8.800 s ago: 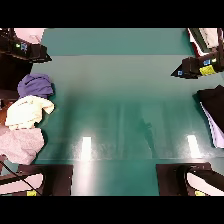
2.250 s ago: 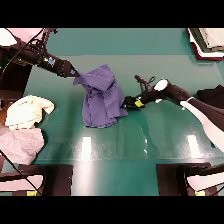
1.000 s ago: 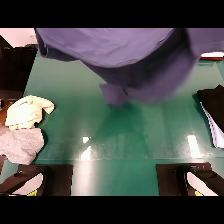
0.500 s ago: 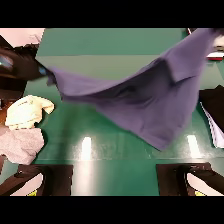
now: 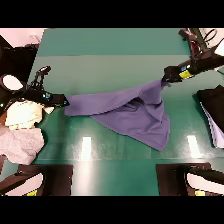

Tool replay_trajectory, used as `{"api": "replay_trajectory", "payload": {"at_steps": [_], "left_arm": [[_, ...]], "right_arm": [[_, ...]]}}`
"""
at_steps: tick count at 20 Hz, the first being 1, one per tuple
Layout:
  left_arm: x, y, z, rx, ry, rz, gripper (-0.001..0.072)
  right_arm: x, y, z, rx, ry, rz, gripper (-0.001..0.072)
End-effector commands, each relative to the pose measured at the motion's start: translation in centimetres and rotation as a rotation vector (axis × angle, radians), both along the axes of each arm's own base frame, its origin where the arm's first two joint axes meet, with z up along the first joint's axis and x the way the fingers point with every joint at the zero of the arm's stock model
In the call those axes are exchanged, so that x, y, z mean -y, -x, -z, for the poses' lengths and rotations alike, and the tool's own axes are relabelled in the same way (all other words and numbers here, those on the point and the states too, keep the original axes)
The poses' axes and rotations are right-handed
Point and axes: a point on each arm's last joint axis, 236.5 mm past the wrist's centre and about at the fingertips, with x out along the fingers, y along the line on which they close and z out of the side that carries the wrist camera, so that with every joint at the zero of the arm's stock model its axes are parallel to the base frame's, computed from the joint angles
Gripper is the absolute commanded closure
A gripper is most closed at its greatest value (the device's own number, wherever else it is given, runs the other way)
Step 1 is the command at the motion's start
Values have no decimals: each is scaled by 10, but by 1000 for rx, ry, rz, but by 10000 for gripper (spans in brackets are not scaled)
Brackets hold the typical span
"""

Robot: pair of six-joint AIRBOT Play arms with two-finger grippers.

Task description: Fold the shirts.

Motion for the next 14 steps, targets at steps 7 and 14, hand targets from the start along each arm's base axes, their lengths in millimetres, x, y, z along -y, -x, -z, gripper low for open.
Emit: {"api": "replay_trajectory", "payload": {"at_steps": [7, 14], "left_arm": [[-3, 8, -6, -48, -26, 44, 160], [5, 11, 68, -214, 25, -5, 159]], "right_arm": [[12, 1, 8, 7, 12, 1, 700], [12, 1, 8, 5, 11, 0, 699]]}}
